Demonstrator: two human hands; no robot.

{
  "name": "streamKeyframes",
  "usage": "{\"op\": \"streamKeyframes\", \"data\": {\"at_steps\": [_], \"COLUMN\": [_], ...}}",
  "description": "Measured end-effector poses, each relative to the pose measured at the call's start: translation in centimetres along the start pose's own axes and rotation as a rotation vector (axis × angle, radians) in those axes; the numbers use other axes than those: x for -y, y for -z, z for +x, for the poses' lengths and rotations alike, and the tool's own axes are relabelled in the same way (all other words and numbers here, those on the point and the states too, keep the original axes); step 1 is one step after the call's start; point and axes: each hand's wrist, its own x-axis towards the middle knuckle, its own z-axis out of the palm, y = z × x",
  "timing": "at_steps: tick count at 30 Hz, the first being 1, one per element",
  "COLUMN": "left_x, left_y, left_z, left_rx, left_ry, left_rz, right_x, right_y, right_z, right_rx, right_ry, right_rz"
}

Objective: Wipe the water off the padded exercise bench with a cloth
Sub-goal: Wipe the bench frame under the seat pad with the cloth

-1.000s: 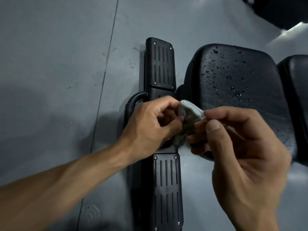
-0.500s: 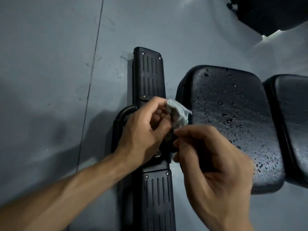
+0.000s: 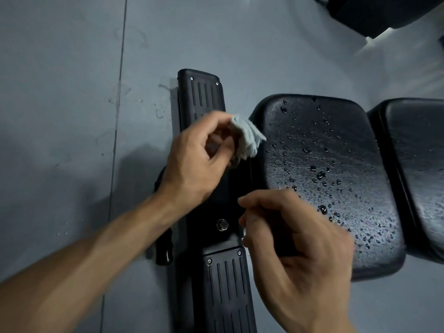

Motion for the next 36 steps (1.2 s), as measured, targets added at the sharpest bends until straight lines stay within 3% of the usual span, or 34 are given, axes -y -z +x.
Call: {"op": "streamKeyframes", "data": {"at_steps": [4,9,12,16,24,31,36], "left_x": [-0.7,-1.7,-2.1,-2.5,-6.5,-9.9,-9.6], "left_y": [-0.2,2.0,2.6,1.2,-2.6,-10.6,-11.8], "left_z": [6.1,2.4,1.1,6.1,14.1,17.4,17.2], "left_rx": [0.012,0.190,0.181,0.199,0.549,0.765,0.786], "left_ry": [-0.042,-0.028,-0.009,0.049,0.171,0.016,-0.068], "left_rz": [0.082,0.139,0.212,0.213,0.339,0.561,0.699], "right_x": [0.0,0.1,0.2,0.3,0.5,0.5,0.2], "right_y": [-0.2,-0.4,-0.5,-0.4,0.0,0.5,1.1], "right_z": [0.0,0.0,0.0,0.0,0.3,0.2,-0.2], "right_rx": [-0.007,-0.042,-0.048,-0.006,0.139,0.172,0.162], "right_ry": [0.003,0.006,0.012,-0.020,-0.118,-0.102,-0.042], "right_rz": [0.009,0.014,-0.015,0.019,0.039,0.084,0.065]}}
